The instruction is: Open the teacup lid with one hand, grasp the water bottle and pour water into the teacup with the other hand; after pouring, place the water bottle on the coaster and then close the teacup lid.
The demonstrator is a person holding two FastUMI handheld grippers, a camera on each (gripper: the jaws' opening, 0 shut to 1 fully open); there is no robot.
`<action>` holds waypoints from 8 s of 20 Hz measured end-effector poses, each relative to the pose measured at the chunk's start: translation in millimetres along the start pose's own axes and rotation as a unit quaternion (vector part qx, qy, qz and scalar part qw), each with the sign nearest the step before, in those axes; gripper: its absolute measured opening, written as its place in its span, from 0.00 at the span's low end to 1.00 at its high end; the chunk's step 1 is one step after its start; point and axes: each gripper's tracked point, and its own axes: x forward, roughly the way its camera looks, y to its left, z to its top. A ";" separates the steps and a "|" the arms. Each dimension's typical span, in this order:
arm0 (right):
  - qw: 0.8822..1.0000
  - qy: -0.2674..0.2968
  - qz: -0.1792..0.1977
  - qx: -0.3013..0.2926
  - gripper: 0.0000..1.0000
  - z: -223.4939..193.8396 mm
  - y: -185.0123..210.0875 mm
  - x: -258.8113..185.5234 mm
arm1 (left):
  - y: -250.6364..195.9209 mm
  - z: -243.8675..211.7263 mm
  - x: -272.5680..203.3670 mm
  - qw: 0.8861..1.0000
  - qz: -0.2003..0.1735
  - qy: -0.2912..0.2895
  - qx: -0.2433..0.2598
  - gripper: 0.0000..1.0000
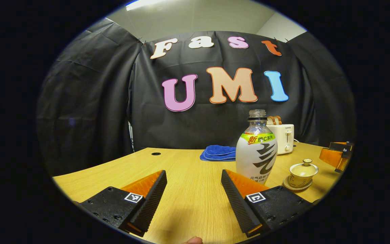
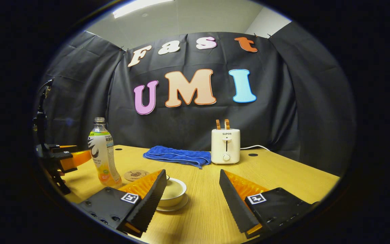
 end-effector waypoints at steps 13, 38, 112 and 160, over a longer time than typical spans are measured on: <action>0.999 0.027 0.042 -0.014 0.99 4.9 37.6 16.2 | -0.2 0.2 -0.5 1.000 0.000 0.001 -0.001 0.94; 0.994 0.087 0.063 -0.031 0.31 -29.7 66.2 41.6 | 1.3 1.1 -0.6 1.000 0.003 0.002 0.000 0.95; 0.996 -0.003 0.008 0.085 0.30 63.7 -84.0 -25.2 | -120.3 -13.5 24.3 0.924 -0.108 0.039 0.365 0.57; 0.996 0.009 0.003 0.092 0.33 57.7 -94.8 -24.2 | -119.1 -12.2 38.5 0.570 -0.142 0.032 0.809 0.56</action>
